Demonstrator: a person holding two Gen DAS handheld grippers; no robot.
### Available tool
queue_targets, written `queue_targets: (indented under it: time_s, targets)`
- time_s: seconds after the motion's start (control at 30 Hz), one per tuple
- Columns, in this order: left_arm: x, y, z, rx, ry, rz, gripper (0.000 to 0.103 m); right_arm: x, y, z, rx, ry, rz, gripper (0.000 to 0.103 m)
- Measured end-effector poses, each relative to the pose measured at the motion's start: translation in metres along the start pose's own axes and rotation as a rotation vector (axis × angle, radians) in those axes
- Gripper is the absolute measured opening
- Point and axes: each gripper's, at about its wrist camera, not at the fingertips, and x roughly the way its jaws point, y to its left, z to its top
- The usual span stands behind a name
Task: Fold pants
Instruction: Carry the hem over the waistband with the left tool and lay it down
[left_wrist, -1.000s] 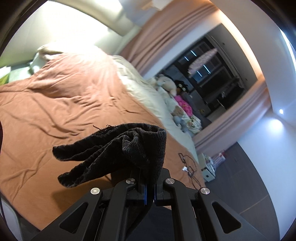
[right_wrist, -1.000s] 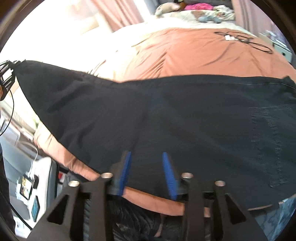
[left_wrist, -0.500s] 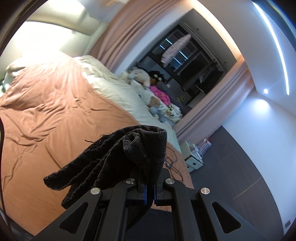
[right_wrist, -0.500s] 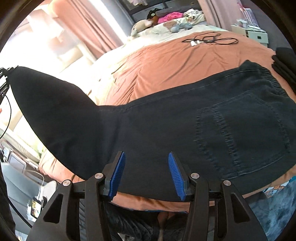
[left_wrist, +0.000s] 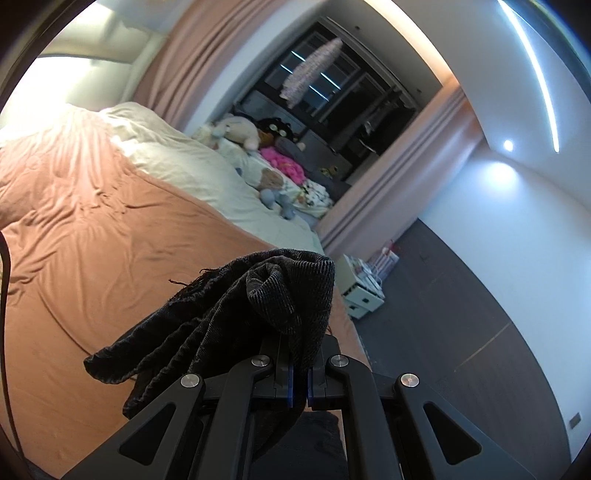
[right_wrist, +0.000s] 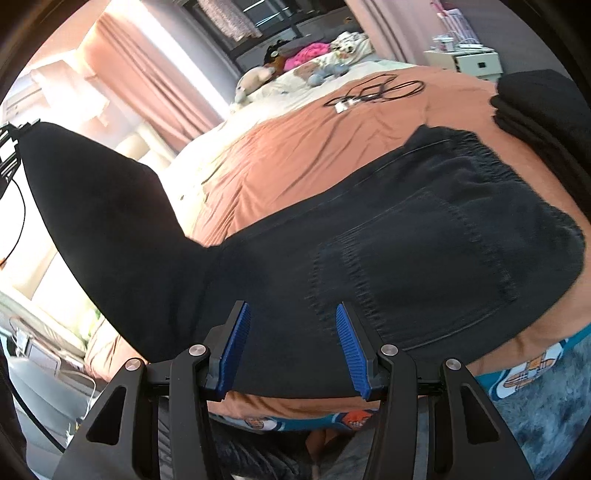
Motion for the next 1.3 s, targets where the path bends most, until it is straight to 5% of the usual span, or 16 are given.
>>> queue_targets:
  time_s: [0.57, 1.3]
  targets:
    - [0.089, -0.086, -0.050, 0.061, 0.165, -0.085, 0.004, -0.043, -0.063, -0.009, 0.121, -0.049, -0.050, 0.047]
    - [0.232, -0.082, -0.173, 0.042, 0.492, -0.137, 0.004, -0.098, -0.113, -0.022, 0.206, -0.075, -0.146, 0.047]
